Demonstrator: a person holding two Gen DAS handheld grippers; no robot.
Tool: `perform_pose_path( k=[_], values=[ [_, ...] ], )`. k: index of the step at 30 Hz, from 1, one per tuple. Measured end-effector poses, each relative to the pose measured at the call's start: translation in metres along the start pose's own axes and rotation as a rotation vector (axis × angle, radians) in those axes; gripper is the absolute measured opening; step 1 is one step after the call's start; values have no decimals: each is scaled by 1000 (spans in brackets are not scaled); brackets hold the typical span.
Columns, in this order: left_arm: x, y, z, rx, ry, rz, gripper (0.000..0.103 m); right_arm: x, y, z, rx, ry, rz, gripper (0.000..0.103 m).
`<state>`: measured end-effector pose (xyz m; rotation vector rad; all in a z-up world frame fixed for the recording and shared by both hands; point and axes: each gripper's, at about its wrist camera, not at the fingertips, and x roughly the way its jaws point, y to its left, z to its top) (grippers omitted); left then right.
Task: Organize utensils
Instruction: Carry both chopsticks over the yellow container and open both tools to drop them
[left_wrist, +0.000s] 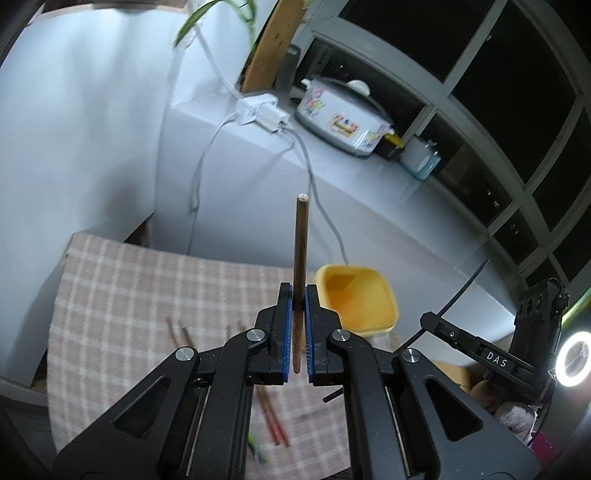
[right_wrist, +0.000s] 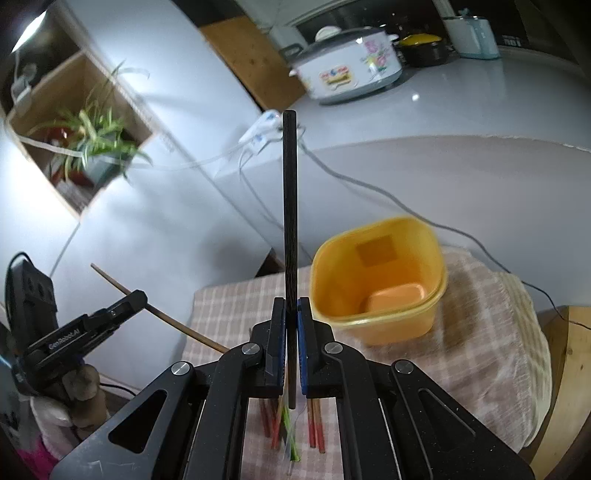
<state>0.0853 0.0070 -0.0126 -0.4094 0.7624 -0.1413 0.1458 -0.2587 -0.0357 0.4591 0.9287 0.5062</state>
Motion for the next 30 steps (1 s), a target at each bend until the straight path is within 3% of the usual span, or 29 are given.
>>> perform_pose_path(
  k=[17,30],
  values=[
    [31,-45,30,20,-65,-44,4,-25,-35,54,-5,-128,3,4],
    [74,-50,23,-5,-42,-16,4,2,-59,76,-48,-118,-15,4]
  ],
)
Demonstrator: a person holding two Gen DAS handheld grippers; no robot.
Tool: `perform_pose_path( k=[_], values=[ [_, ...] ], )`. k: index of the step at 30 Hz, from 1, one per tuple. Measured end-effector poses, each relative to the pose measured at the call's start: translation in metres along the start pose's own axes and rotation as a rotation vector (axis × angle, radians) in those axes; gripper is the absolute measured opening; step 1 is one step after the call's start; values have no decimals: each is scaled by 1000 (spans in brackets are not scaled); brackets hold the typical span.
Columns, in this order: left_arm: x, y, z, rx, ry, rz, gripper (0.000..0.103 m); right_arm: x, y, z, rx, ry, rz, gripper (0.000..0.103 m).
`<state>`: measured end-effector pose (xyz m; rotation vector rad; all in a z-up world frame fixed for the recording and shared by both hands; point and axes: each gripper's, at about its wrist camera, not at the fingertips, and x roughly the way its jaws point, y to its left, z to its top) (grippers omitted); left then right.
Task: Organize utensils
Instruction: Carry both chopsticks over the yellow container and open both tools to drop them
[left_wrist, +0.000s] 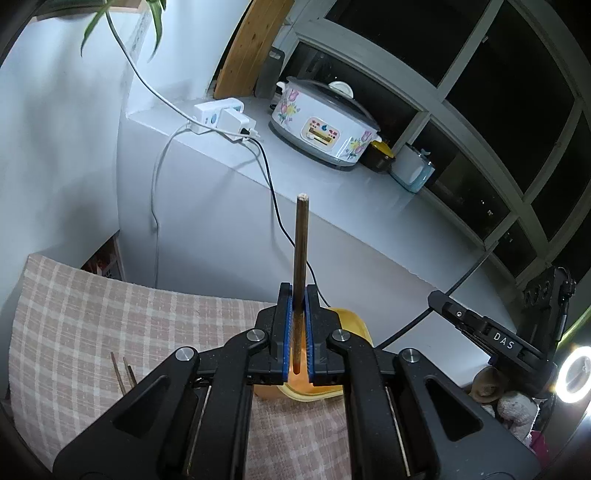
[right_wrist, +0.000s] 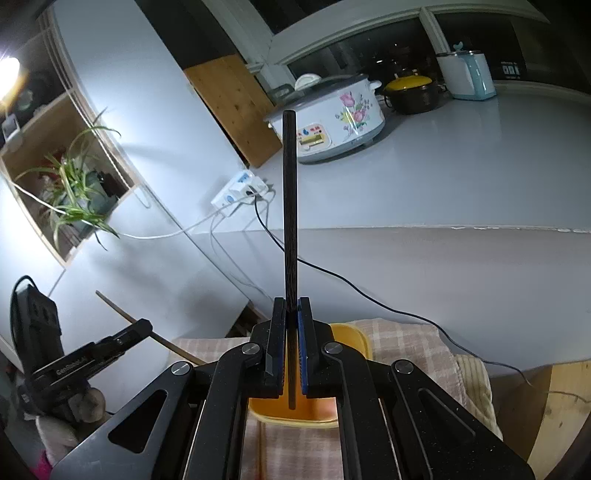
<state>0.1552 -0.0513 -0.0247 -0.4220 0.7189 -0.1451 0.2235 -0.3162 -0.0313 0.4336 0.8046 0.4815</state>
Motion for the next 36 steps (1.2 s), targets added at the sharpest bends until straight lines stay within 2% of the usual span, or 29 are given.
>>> perform_pose_path(
  k=[18,36],
  values=[
    [57,-11,-31,-8,74,51,4,55,-34,-23,-40,167,23,4],
    [69,-17,-40,21,115,72,4,73,-33,-37,-73,232,17,5]
  ],
)
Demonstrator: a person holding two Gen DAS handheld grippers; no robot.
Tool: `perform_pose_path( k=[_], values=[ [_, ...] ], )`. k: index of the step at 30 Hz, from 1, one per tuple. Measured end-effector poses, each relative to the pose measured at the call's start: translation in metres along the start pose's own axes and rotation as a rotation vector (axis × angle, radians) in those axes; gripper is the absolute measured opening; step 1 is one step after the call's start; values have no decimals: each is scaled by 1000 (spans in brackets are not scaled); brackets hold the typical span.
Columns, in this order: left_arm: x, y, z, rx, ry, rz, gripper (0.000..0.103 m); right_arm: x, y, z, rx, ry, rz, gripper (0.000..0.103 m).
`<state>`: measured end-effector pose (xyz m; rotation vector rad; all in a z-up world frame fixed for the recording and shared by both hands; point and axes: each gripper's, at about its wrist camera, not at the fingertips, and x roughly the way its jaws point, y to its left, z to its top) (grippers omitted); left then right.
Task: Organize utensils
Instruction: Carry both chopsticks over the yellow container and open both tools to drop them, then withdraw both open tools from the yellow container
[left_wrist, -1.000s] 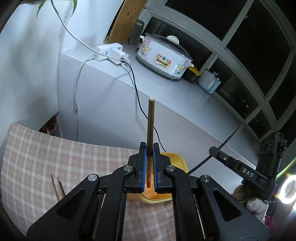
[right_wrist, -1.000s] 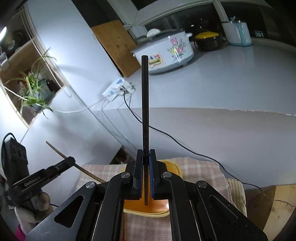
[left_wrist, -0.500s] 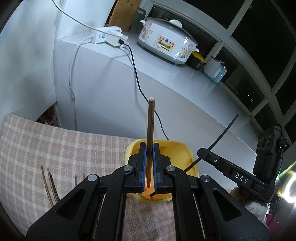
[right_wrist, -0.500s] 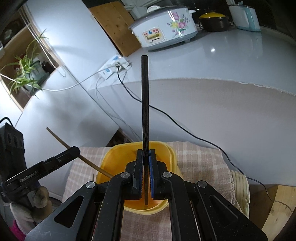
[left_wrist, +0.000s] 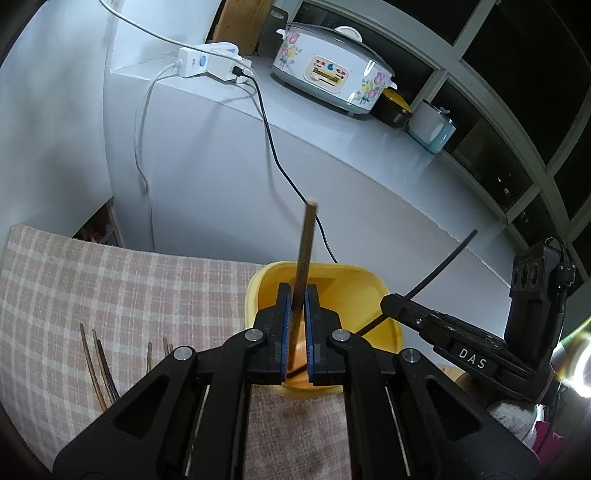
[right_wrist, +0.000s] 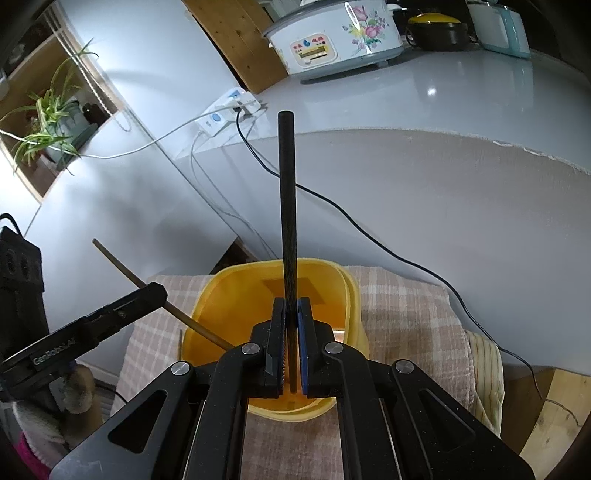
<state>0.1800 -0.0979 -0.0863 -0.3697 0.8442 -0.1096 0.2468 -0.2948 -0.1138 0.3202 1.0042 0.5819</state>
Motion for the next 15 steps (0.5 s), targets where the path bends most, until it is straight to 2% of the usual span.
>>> perform_pose_path(
  k=[7,9,10,13,15],
  values=[
    [-3,3,1,3,12,-6,4,-1,2,-1,7,6,-30,6],
    [-4,5,2,0,17,-12,11,-2,3,-1,9,5,-41,6],
    [-5,5,2,0,18,-13,15,-2,4,-1,10,6,-45,10],
    [-9,6,2,6,18,-18,15,-6,4,-2,15,0,-62,28],
    [-13,8,3,9,19,-22,15,-9,5,-2,15,-9,-71,29]
  ],
)
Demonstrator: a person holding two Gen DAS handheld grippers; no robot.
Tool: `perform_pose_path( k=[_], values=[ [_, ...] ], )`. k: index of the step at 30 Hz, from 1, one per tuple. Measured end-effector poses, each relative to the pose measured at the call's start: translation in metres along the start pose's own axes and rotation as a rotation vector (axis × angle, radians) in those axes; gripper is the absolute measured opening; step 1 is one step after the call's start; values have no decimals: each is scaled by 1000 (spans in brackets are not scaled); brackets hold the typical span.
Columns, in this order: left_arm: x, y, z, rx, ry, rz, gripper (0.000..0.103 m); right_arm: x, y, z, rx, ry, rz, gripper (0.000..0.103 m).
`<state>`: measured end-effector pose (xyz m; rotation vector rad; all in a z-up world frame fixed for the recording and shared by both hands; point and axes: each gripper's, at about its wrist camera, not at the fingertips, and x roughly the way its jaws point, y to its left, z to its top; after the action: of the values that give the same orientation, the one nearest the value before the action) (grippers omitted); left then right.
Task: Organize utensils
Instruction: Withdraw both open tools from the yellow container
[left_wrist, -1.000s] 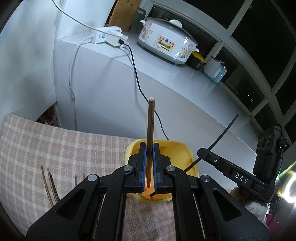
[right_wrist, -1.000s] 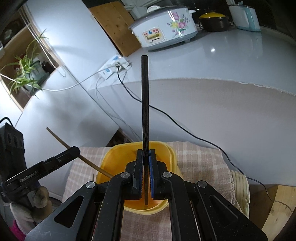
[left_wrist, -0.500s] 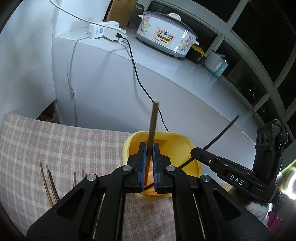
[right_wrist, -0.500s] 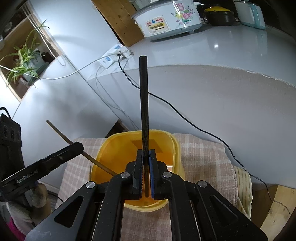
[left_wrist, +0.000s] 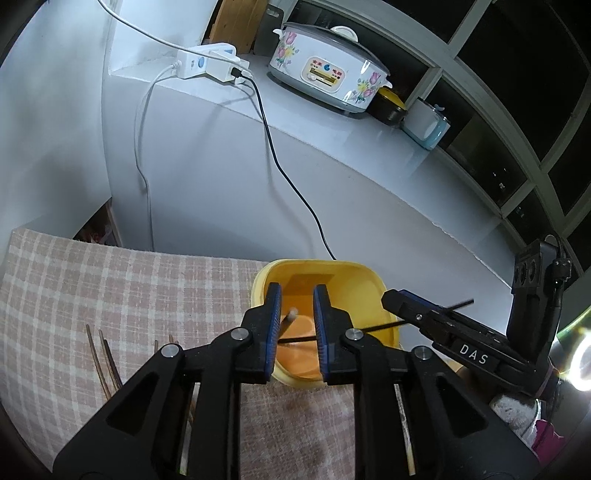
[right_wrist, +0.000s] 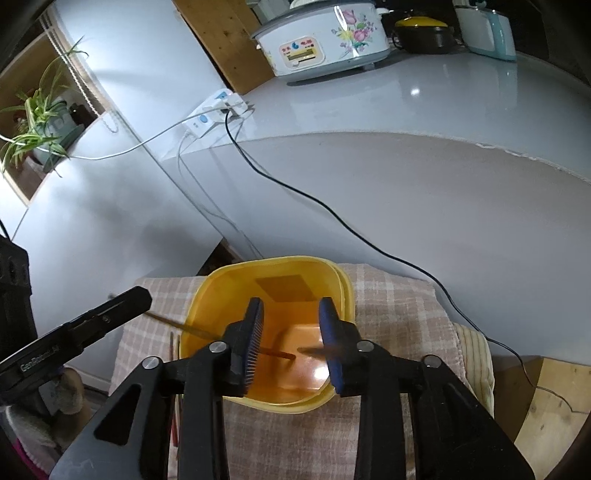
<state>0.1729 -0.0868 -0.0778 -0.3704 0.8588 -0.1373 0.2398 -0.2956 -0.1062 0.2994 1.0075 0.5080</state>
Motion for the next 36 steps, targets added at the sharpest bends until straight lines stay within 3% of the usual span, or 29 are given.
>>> perform_pose_path(
  k=[24,36],
  values=[
    [-64,21,11,64,3,-39,15,-65,42,-5,71,-151,-115,29],
    [-89,65,1,27,9,11,15,-67,78,-36,62,-87,-47,29]
  ],
)
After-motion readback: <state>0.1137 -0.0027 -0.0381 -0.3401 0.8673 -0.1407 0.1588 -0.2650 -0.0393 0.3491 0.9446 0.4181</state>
